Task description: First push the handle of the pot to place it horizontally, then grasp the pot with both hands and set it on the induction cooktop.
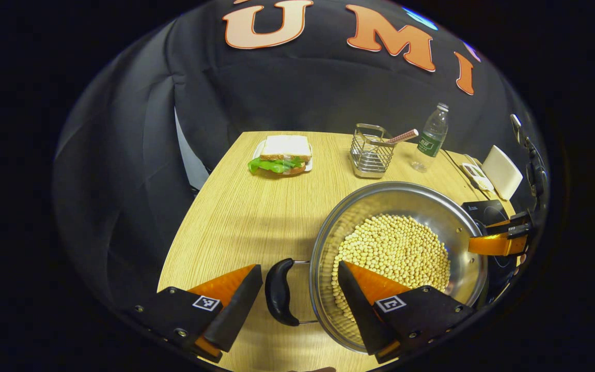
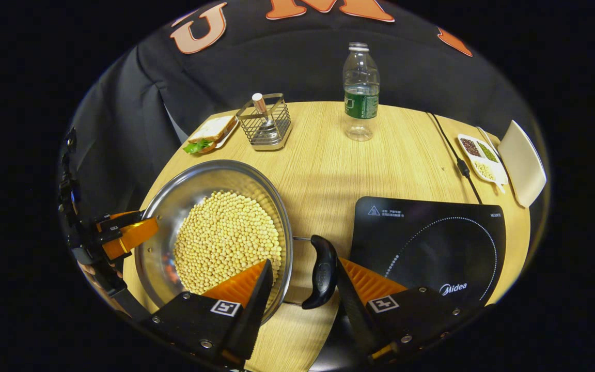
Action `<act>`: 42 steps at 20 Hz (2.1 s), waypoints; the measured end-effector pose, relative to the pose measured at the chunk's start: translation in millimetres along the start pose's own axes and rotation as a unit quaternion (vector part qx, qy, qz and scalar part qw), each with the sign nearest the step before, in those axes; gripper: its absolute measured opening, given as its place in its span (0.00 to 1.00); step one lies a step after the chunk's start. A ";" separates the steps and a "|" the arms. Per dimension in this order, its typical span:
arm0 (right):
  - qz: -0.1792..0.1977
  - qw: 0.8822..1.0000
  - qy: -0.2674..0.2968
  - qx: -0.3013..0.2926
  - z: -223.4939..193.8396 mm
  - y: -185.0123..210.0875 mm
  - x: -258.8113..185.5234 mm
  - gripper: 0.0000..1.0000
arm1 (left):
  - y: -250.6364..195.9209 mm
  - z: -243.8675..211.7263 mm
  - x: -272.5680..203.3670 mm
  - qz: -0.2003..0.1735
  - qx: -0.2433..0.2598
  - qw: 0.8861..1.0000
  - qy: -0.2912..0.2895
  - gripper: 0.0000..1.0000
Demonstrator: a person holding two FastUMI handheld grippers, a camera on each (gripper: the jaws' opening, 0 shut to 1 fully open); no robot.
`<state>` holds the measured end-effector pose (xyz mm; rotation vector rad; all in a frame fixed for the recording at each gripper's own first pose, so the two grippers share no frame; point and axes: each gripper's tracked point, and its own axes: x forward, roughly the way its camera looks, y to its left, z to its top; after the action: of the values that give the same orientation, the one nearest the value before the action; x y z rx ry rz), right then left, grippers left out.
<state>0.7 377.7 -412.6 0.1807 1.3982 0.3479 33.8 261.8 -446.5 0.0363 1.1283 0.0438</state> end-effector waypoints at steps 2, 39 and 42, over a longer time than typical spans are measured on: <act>0.000 1.000 0.000 0.005 3.8 2.8 5.3 0.75 | -0.3 -6.2 5.4 -0.001 -0.005 1.000 0.008 0.93; -0.001 0.997 -0.081 0.017 23.9 -41.8 -12.8 0.52 | 3.3 12.9 -13.2 0.026 -0.007 0.996 -0.084 0.60; -0.011 0.996 -0.084 0.025 23.8 -47.9 -22.2 0.52 | 3.5 14.5 -13.3 0.014 0.011 0.996 -0.090 0.59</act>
<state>27.5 327.1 -403.6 0.2302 1.2430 0.2732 41.2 264.4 -428.2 0.0738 0.9483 0.0528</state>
